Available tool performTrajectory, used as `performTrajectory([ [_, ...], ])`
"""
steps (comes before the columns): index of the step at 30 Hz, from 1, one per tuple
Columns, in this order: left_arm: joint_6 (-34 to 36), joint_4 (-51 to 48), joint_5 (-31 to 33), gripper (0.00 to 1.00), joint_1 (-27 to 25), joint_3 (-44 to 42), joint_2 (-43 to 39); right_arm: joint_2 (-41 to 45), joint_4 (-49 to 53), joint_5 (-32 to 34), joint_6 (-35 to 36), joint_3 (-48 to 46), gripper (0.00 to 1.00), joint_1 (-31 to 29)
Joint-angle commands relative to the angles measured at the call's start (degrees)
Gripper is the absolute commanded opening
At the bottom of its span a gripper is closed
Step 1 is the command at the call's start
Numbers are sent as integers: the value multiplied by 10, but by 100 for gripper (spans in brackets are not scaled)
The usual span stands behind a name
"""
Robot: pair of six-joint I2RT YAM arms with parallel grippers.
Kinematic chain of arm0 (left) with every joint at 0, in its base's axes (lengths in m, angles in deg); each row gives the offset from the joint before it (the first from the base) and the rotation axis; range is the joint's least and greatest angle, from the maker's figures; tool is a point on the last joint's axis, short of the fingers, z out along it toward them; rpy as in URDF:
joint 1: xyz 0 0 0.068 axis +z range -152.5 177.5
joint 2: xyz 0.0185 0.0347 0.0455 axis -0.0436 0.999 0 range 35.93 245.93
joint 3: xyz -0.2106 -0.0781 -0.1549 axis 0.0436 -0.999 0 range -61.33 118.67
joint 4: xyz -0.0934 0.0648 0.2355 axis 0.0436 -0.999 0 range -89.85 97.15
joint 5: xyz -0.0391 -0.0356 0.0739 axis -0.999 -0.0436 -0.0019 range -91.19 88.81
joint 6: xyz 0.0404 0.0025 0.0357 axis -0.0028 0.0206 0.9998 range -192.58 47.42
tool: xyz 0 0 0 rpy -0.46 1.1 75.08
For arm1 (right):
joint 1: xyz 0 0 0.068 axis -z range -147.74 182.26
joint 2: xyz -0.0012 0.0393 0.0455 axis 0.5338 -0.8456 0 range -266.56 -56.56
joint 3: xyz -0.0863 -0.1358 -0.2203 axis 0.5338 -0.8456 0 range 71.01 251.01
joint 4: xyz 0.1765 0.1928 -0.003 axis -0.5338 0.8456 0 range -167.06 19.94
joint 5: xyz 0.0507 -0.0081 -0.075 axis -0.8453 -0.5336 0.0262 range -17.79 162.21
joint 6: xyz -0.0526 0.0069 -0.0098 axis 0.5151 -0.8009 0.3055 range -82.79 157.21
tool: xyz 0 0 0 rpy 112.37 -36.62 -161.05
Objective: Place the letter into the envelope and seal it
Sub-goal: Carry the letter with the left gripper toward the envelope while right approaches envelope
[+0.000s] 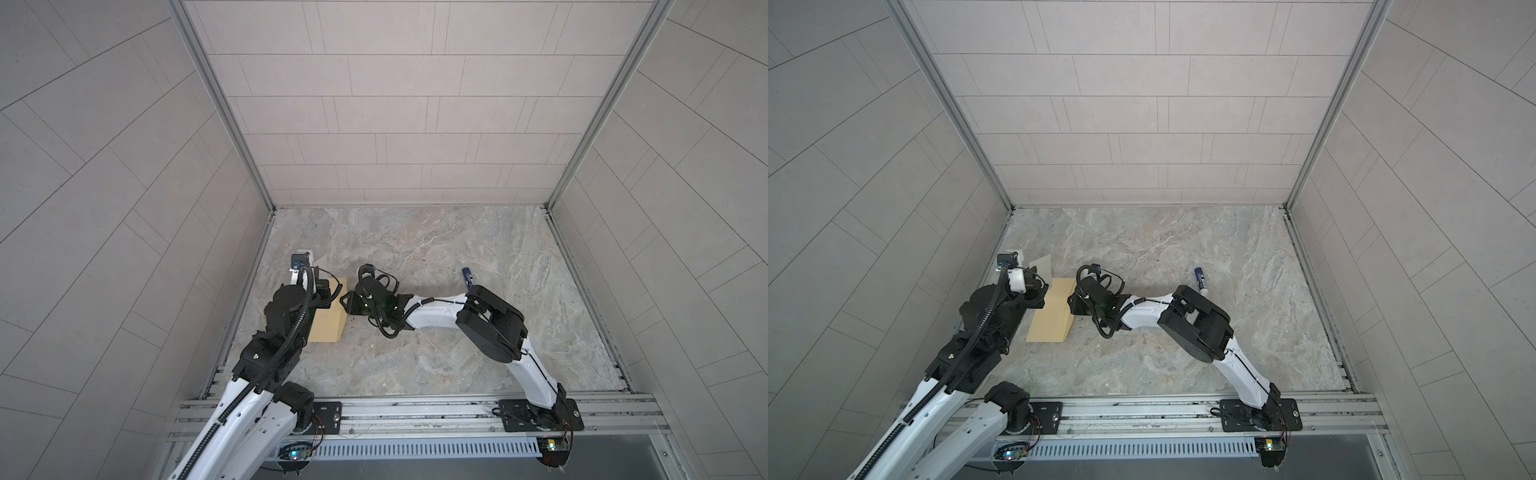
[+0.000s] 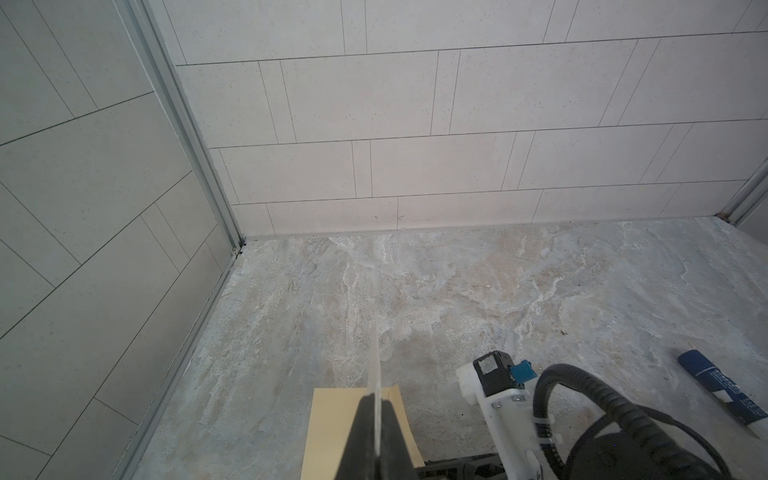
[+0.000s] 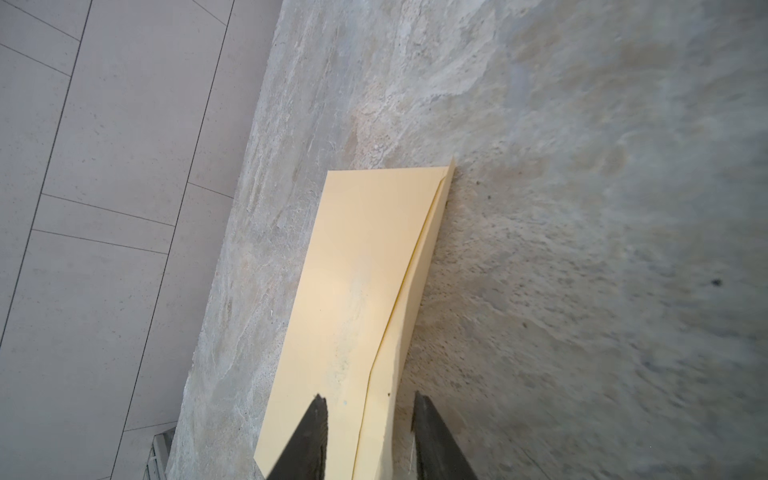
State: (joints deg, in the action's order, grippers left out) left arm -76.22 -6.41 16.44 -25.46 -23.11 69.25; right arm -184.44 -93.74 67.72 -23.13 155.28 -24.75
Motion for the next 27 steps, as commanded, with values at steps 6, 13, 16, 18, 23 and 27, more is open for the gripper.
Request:
performTrajectory([
  [6,-7,13,-14,0,8,-7,-7,-14,15,9,-17,13,7,-3],
  [13,-7,12,-14,0,10,-10,-10,12,17,11,7,-8,0,3],
  [16,-7,13,-15,0,10,-12,-11,36,18,9,24,-24,0,10],
  [18,-8,13,-18,0,10,-12,-11,52,22,9,37,-35,0,15],
  [23,-9,14,-20,0,10,-12,-11,96,36,-2,67,-70,0,29],
  [27,-9,14,-20,0,10,-14,-14,135,55,-4,99,-105,0,41],
])
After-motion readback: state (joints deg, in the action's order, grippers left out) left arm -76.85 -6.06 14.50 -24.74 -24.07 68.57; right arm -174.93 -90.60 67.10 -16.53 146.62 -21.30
